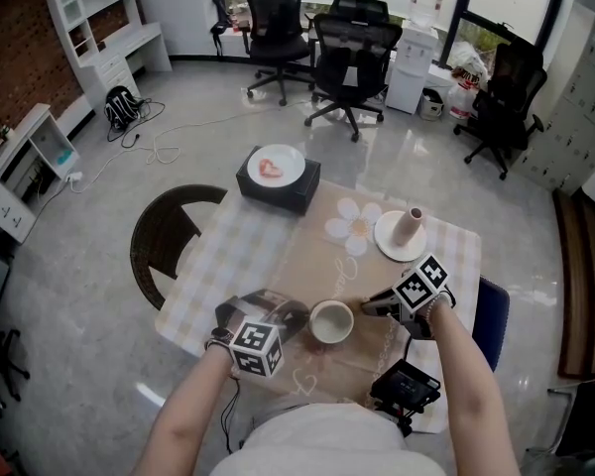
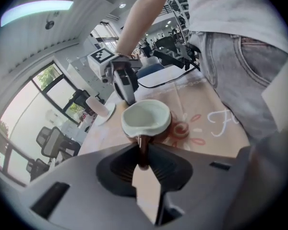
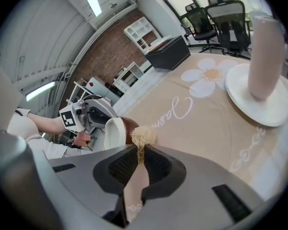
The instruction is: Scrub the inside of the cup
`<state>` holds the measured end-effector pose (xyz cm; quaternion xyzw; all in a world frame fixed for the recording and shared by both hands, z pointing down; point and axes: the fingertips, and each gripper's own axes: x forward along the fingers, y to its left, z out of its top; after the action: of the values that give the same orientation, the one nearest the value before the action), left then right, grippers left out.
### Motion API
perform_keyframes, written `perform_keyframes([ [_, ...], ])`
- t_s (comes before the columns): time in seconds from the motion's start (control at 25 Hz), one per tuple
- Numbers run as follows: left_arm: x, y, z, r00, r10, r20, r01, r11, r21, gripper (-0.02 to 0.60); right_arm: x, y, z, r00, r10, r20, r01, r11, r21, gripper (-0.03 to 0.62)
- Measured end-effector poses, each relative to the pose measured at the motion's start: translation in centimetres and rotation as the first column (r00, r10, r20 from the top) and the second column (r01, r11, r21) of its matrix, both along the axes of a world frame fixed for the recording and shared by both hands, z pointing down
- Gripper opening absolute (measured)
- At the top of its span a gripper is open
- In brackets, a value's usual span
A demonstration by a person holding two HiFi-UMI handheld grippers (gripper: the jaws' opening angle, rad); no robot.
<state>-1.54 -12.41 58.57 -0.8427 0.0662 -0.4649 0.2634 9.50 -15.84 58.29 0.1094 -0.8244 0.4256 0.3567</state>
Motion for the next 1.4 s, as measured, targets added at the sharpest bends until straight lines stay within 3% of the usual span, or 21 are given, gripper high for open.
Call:
perform_keyframes([
  [0.12, -0.6, -0.2, 0.9, 0.992, -0.107, -0.061, 0.1, 0.989, -0.114, 0.066, 0.3, 0.4, 0.3, 0.999, 0.053, 0.013, -0.052, 0.998, -0.02, 0.043],
  [0.32, -1.6, -0.2, 1.7, 0.944, -0.294, -0.148, 0.235, 0.917, -0.321, 0.066, 0.6, 0.8, 0.3, 0.99, 0.136, 0.041, -0.133, 0.989, -0.066, 0.043],
  [0.64, -1.3, -0.1, 1.5, 0.887, -0.419, -0.193, 0.284, 0.827, -0.485, 0.066, 0.8, 0.9, 0.8, 0.98, 0.198, 0.034, -0.196, 0.979, -0.058, 0.043],
  [0.88, -1.2, -0.3, 0.9, 0.853, -0.48, -0.204, 0.304, 0.776, -0.552, 0.066, 0.8, 1.1, 0.5, 0.969, 0.242, 0.045, -0.24, 0.97, -0.047, 0.043],
  [1.0, -1.4, -0.7, 0.9, 0.81, -0.547, -0.21, 0.326, 0.719, -0.614, 0.066, 0.7, 1.3, 0.5, 0.96, 0.272, 0.064, -0.269, 0.962, -0.051, 0.043],
  [1.24, -1.4, -1.0, 0.6, 0.711, -0.675, -0.198, 0.341, 0.577, -0.742, 0.066, 0.4, 1.4, 0.3, 0.932, 0.343, 0.118, -0.334, 0.938, -0.092, 0.043],
  [1.4, -1.3, -1.3, 0.4, 0.626, -0.764, -0.155, 0.349, 0.452, -0.821, 0.066, 0.2, 1.6, 0.1, 0.916, 0.372, 0.15, -0.358, 0.927, -0.112, 0.043],
])
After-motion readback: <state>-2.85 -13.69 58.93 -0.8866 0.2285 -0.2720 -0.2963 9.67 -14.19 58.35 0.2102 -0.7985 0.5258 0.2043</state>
